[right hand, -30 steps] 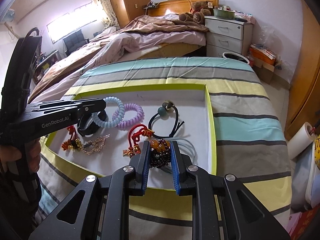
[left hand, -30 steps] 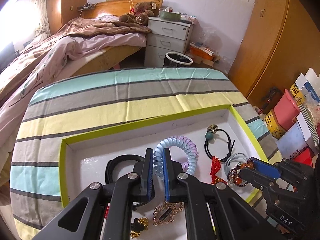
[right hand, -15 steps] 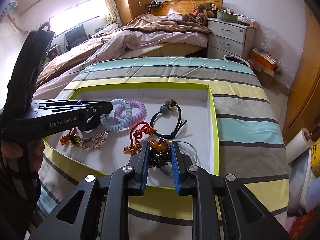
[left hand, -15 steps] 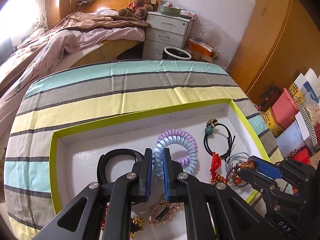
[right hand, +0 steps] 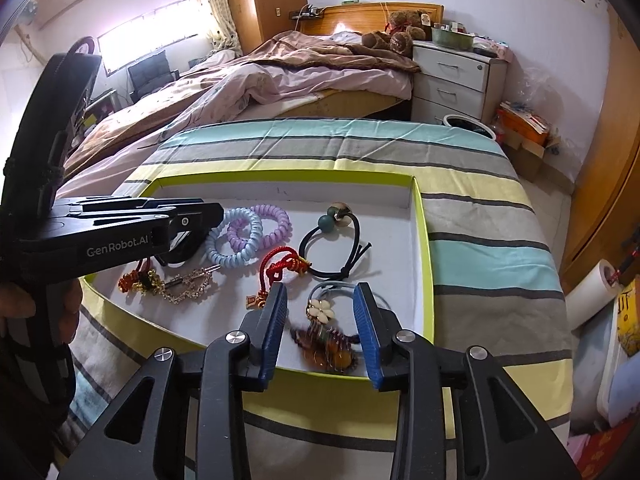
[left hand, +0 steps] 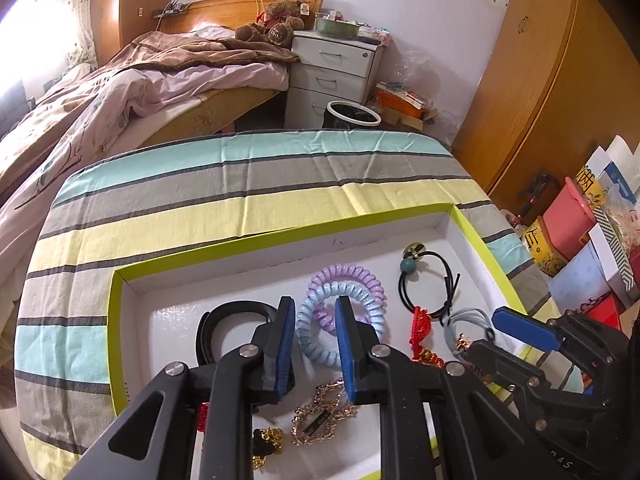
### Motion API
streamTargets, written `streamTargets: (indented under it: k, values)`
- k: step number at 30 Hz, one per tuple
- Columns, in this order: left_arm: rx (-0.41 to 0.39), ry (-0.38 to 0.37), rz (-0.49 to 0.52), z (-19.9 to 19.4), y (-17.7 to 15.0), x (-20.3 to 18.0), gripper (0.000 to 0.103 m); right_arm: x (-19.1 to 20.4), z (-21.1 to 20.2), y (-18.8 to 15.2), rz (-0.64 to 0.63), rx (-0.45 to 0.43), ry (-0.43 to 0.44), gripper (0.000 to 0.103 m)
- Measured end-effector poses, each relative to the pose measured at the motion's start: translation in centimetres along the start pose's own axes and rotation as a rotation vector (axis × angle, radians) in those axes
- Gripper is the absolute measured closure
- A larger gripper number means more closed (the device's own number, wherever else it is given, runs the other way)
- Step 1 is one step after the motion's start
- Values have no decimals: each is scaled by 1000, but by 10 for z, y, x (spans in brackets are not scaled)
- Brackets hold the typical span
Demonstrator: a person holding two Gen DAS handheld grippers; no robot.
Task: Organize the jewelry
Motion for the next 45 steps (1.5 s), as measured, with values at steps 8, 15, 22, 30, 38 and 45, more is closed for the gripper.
streamTargets:
  k: [8, 15, 22, 30, 38, 45]
  values:
    - [-17, 2, -4, -12, -5, -2, 81, 1, -5, 0, -2, -16, -6, 67]
    - [-52, 12, -11, -33, -13, -6, 63, 4, -13, -3, 3, -31, -19, 64]
    - [-90, 46, -40, -60, -31, -5, 62, 10, -31, -10, 22, -68, -21, 61]
    - [-132, 136, -94, -88, -71, 5, 62, 21, -48, -22, 55, -115, -29, 61]
    - [-139, 225, -129, -98, -106, 16, 62, 33, -54, -40, 67, -129, -56, 59]
    - [-161, 284, -157, -107, -123, 20, 62, 41, -61, -52, 70, -144, -69, 59]
Point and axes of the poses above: each gripper's, at about its wrist camera, not at the fingertips, and z roughly the way its jaws point, x to its left, y to its top, the point moved 4 cm from there along z, roughly the way its jaws point, and after that the axes turned 9 degrees about x, right-handed, at the moved point
